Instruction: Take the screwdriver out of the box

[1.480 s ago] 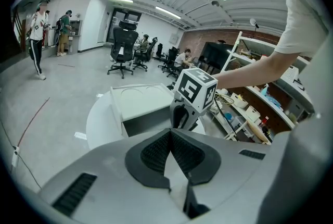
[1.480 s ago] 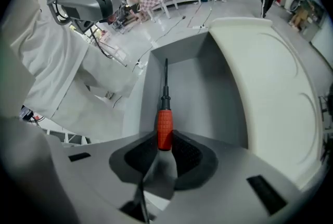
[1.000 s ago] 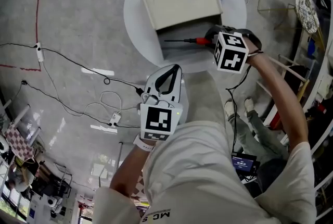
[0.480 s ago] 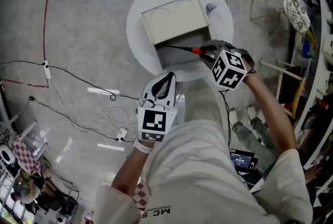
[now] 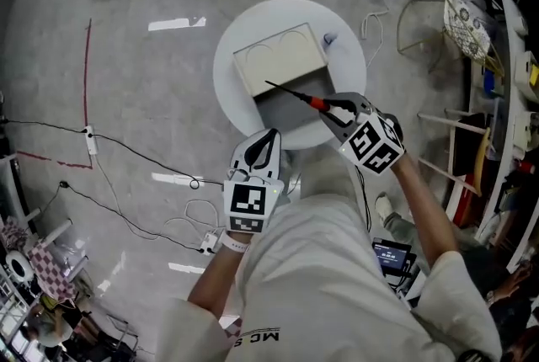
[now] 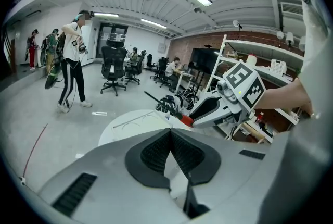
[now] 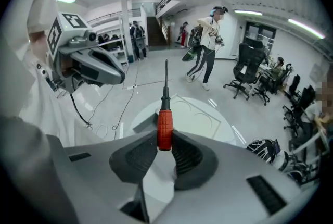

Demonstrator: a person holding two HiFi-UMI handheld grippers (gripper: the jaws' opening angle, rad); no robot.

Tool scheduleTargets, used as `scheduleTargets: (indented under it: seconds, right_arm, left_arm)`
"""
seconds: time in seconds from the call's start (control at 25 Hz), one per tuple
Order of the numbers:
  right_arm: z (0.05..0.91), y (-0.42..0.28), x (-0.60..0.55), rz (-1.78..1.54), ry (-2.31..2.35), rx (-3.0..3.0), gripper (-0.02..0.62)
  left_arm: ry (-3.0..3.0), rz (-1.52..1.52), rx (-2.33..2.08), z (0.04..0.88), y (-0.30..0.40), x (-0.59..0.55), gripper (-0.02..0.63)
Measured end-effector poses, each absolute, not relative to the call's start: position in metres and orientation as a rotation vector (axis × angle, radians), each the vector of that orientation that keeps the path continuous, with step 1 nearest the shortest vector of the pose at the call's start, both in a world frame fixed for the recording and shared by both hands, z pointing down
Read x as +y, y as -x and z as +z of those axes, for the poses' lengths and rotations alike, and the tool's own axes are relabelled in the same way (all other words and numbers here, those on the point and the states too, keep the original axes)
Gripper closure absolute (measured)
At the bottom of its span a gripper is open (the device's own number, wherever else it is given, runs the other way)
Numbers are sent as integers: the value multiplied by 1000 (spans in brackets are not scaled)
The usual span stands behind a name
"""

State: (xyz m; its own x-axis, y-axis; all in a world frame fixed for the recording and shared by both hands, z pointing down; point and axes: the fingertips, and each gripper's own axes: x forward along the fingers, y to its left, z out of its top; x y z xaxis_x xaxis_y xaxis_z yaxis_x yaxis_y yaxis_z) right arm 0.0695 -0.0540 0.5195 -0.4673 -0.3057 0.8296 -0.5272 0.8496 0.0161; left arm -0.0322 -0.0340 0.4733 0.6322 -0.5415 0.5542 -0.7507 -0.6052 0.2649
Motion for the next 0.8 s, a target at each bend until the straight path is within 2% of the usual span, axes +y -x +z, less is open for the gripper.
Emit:
scheduleTargets:
  seconds: [0.8]
  right_arm:
    - [365, -90, -52, 438, -1271, -2389, 451]
  left_arm:
    - [-2463, 423, -1142, 395, 51, -45, 595]
